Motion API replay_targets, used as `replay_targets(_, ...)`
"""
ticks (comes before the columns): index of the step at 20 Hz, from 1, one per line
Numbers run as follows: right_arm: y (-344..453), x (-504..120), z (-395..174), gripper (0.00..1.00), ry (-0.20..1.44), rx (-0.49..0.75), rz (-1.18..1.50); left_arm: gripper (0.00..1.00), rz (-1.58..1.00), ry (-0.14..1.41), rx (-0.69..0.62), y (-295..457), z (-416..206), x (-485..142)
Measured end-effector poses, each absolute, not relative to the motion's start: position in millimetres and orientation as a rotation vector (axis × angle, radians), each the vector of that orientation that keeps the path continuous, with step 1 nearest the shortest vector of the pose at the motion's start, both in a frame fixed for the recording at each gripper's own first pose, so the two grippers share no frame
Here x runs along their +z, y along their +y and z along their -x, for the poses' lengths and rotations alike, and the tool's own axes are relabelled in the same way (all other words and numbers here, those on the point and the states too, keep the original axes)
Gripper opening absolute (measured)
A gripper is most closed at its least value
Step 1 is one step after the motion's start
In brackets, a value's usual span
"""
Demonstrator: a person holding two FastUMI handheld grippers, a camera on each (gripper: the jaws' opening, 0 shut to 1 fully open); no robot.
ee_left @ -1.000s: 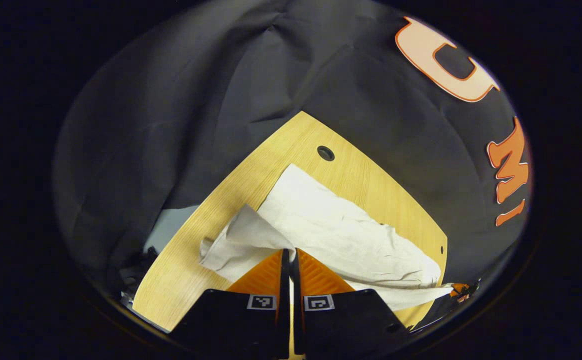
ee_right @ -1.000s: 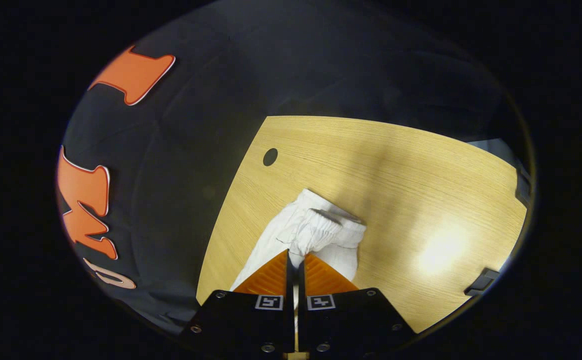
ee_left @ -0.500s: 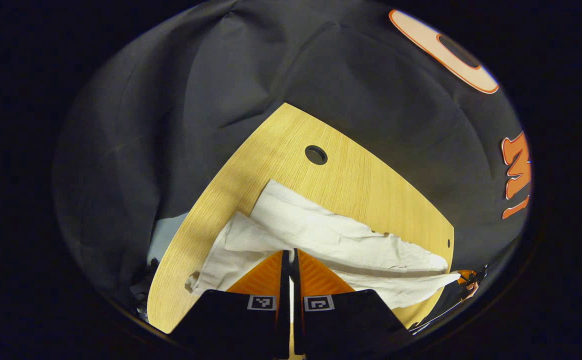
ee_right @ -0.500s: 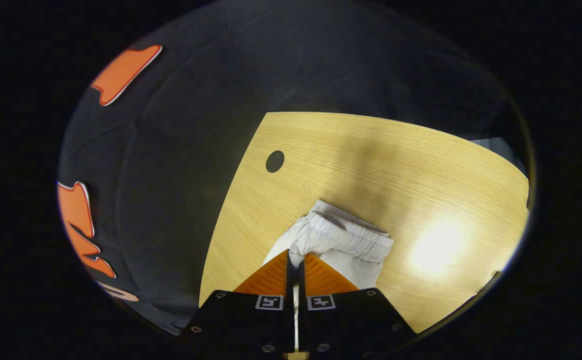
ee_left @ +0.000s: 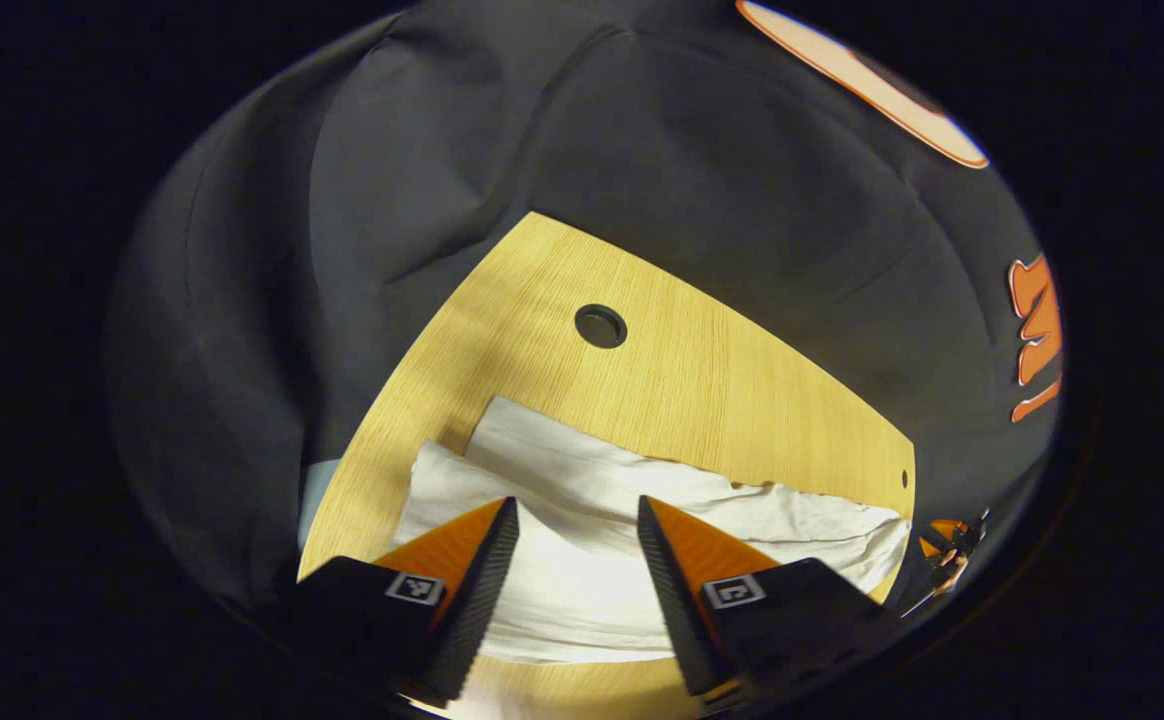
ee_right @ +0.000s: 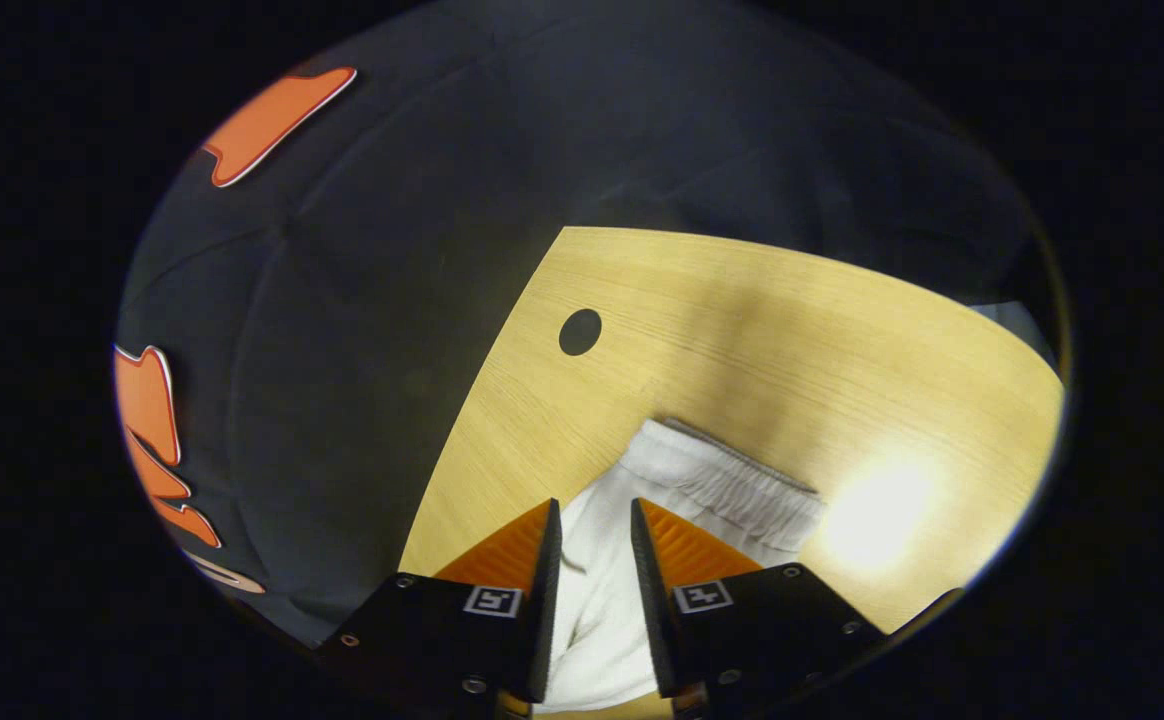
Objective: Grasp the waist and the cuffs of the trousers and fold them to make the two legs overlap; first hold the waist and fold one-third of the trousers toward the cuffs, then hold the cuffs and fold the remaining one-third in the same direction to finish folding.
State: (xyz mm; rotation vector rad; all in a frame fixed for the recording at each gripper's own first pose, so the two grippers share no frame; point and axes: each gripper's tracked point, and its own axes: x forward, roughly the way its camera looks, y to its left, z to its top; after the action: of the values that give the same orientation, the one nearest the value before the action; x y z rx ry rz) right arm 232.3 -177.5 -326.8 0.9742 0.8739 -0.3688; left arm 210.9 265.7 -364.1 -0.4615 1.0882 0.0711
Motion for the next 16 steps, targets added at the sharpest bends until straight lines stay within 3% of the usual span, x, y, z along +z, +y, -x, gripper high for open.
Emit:
replay_targets(2,-188,-326,-218,0.54,0.892,-0.381,-0.930,0.99,0.429,1.068,0.083,270,-211,-354)
replay_targets(7,-203,-346,-186,0.77,0.981,-0.419,-0.818,1.00,0.398,1.025,0.086,265,-205,-329)
replay_targets(8,-204,-348,-180,0.92,0.995,-0.419,-0.816,0.99,0.393,1.018,0.081,263,-203,-324)
replay_targets(9,-202,-354,-174,0.83,1.015,-0.419,-0.819,0.99,0.384,1.012,0.079,259,-200,-316)
replay_targets(16,-197,-399,-154,0.88,1.115,-0.434,-0.808,1.00,0.371,1.000,0.023,220,-172,-288)
